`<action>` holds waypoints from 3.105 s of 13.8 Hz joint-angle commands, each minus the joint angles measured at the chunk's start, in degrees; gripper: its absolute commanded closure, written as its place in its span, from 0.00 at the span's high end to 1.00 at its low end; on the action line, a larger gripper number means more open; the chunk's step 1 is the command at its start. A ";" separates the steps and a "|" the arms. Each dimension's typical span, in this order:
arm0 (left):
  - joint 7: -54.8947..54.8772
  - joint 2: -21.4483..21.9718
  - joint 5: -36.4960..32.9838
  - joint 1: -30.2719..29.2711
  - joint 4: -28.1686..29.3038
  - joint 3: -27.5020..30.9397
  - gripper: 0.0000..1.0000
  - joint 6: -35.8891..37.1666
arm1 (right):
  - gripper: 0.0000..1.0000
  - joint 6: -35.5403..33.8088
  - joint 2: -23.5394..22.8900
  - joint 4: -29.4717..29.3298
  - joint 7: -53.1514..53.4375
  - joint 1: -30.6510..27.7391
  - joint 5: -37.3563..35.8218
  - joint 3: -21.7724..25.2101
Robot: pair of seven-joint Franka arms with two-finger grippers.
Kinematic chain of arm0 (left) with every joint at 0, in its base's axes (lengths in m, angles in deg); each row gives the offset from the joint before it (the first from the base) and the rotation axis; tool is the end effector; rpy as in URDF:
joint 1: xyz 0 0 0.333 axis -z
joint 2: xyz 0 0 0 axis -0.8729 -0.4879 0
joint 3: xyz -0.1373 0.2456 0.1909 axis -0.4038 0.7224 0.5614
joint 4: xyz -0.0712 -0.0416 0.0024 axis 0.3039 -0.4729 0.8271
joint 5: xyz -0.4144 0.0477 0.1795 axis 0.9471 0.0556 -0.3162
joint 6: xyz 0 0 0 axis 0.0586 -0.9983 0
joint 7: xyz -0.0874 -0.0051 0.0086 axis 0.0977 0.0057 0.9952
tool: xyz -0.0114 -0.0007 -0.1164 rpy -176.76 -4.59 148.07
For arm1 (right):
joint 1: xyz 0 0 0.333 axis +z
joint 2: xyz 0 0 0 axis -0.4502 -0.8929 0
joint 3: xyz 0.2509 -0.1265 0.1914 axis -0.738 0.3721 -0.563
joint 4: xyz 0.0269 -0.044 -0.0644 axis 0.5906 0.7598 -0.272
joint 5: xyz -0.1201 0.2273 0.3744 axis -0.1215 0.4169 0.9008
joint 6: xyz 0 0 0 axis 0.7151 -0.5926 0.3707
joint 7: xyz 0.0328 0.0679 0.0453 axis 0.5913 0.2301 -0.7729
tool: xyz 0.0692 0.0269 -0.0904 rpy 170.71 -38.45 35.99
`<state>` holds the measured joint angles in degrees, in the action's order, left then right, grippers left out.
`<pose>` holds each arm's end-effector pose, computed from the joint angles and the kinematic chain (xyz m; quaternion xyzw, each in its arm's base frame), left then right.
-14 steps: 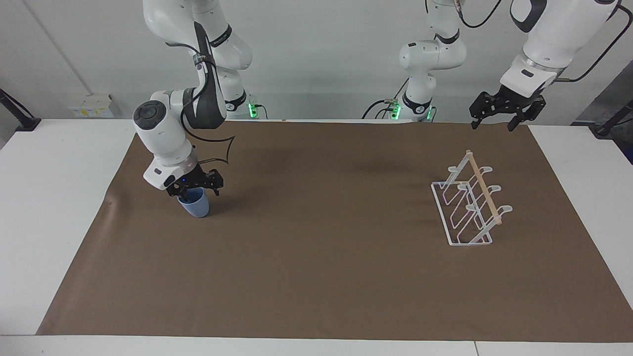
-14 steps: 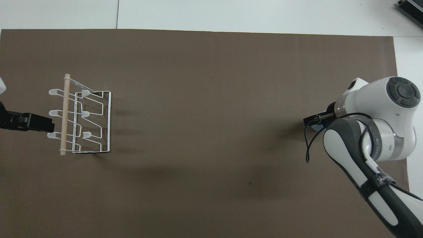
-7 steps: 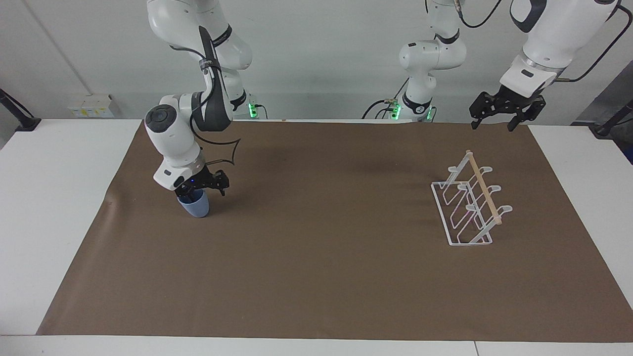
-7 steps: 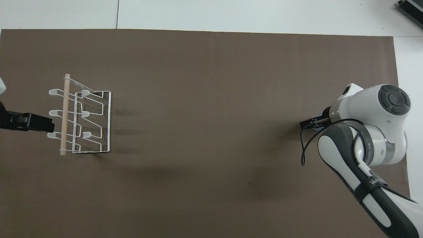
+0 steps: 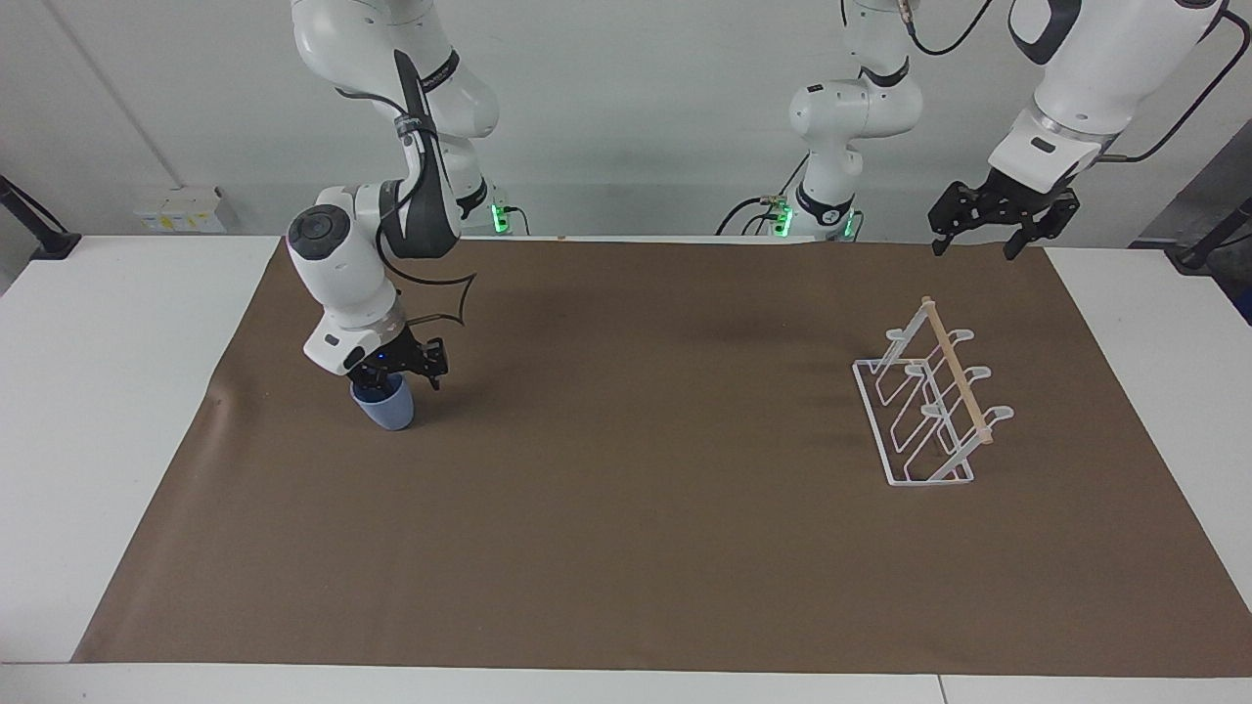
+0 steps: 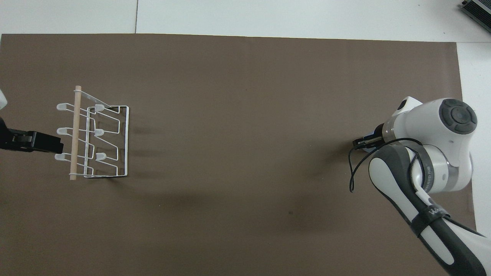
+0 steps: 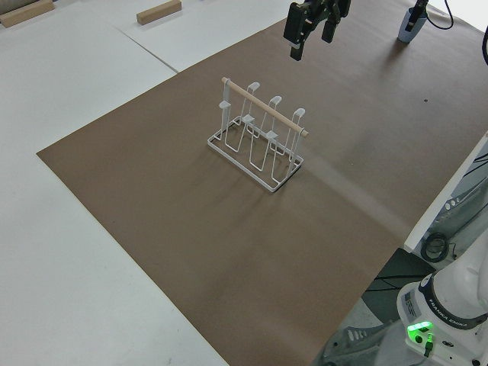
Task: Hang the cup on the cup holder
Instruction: 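Close the right gripper on the rim of the blue cup, then lift the cup with the right gripper toward the left gripper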
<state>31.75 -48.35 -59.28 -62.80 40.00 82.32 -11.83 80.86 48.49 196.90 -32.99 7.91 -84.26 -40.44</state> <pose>0.5677 -0.0430 0.6335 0.9979 -0.0614 -0.0193 0.0056 0.6085 0.0227 0.3274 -0.9945 -0.1045 0.0012 0.0116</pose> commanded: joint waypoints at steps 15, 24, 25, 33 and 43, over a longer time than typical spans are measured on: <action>0.33 2.35 -0.69 0.77 3.10 -0.10 1.00 -1.60 | 0.00 0.14 0.92 -0.38 0.64 1.00 -1.07 -0.39; 5.24 2.52 -0.52 0.42 3.27 -0.45 1.00 -2.12 | 0.00 -1.53 0.65 -8.82 1.35 11.89 10.41 -0.48; 9.61 2.61 -0.08 0.51 3.45 -0.54 1.00 -2.13 | 0.00 -1.53 0.83 -9.17 1.35 12.33 12.97 -0.48; 50.40 5.25 22.05 -1.86 9.86 -0.01 1.00 -7.30 | 0.00 -0.92 1.00 -11.46 1.08 15.49 35.10 -3.46; 71.08 7.18 45.18 -3.71 19.09 0.08 1.00 -17.06 | 0.00 9.50 2.67 -15.85 3.96 27.87 71.77 -3.55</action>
<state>100.73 -42.97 -16.40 -66.33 56.18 82.71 -27.12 85.35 49.72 181.90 -31.94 32.88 -16.71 -44.01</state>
